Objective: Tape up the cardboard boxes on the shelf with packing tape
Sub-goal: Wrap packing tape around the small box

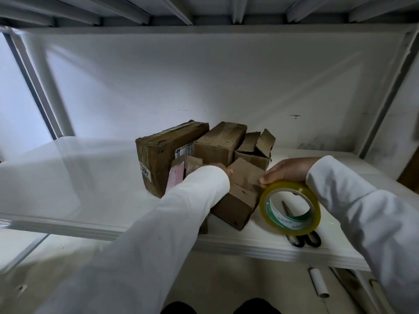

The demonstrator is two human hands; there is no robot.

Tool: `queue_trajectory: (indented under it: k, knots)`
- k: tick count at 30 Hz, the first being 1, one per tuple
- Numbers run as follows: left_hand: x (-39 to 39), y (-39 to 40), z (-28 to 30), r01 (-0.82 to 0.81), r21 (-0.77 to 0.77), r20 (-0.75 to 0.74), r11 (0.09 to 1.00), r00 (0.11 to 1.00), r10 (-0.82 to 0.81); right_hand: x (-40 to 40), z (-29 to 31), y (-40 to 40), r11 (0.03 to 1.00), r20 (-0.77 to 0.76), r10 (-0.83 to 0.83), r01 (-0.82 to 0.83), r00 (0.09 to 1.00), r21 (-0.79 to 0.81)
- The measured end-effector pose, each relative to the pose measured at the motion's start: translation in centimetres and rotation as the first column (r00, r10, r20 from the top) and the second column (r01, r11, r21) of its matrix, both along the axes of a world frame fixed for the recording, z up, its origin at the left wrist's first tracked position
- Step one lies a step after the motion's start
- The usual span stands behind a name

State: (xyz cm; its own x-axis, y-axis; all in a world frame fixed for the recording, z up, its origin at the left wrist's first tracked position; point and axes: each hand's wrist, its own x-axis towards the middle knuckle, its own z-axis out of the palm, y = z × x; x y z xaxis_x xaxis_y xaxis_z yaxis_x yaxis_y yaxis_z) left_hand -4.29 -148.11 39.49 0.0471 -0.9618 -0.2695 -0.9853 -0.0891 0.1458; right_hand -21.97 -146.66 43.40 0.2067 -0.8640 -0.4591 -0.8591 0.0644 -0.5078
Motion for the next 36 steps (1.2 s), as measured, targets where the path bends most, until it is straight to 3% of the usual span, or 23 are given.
queue_trajectory:
  k: [4, 12, 14, 17, 18, 21, 24, 26, 30, 34, 36]
  knots:
    - [-0.5, 0.4, -1.0, -0.037, -0.068, 0.067, 0.997, 0.997, 0.042, 0.7, -0.3, 0.4, 1.000, -0.079, 0.015, -0.016, 0.997, -0.012]
    - [-0.4, 0.5, -0.5, 0.015, 0.041, 0.043, 0.999, 0.999, -0.017, 0.9, 1.0, 0.6, 0.999, -0.213, 0.006, -0.014, 0.977, -0.036]
    - [-0.2, 0.7, -0.5, 0.046, -0.070, -0.044, 0.996, 0.998, -0.049, 1.2, 1.2, 0.6, 0.997, -0.230, 0.038, -0.052, 0.973, -0.052]
    - [0.0, 1.5, 0.0, 0.119, -0.446, -0.133, 0.887, 0.971, -0.198, 1.4, 1.3, 0.6, 0.995, -0.254, 0.051, -0.071, 0.966, -0.069]
    - [-0.3, 1.9, 0.2, 0.107, -0.456, -0.236, 0.883, 0.943, -0.236, 1.3, 1.3, 0.6, 0.995, -0.262, 0.041, -0.062, 0.964, -0.074]
    - [-1.6, 3.2, 0.8, 0.068, -0.223, -0.657, 0.972, 0.726, -0.202, 1.2, 1.3, 0.2, 0.992, -0.309, 0.038, -0.073, 0.950, -0.104]
    - [-2.5, 3.5, 0.7, 0.052, -0.227, -0.718, 0.972, 0.666, -0.203, 1.0, 1.6, 0.1, 0.990, -0.328, 0.041, -0.083, 0.944, -0.118]
    - [-2.7, 3.4, 0.9, -0.005, -0.244, -0.736, 0.970, 0.652, -0.182, 0.4, 1.7, 0.0, 0.994, -0.271, 0.029, -0.057, 0.962, -0.095]
    - [-2.7, 2.9, 1.6, -0.035, -0.269, -0.718, 0.962, 0.674, -0.177, -1.3, 1.5, 0.7, 0.996, -0.020, -0.038, 0.039, 0.999, 0.082]
    - [-2.4, 2.3, 1.8, -0.043, -0.256, -0.656, 0.966, 0.741, -0.141, -2.7, 1.1, 2.0, 0.986, 0.217, -0.158, 0.143, 0.963, 0.080]
    - [-1.8, 2.0, 1.7, -0.024, -0.253, -0.610, 0.967, 0.780, -0.140, -3.0, 1.3, 2.1, 0.979, 0.207, -0.203, 0.201, 0.957, 0.031]
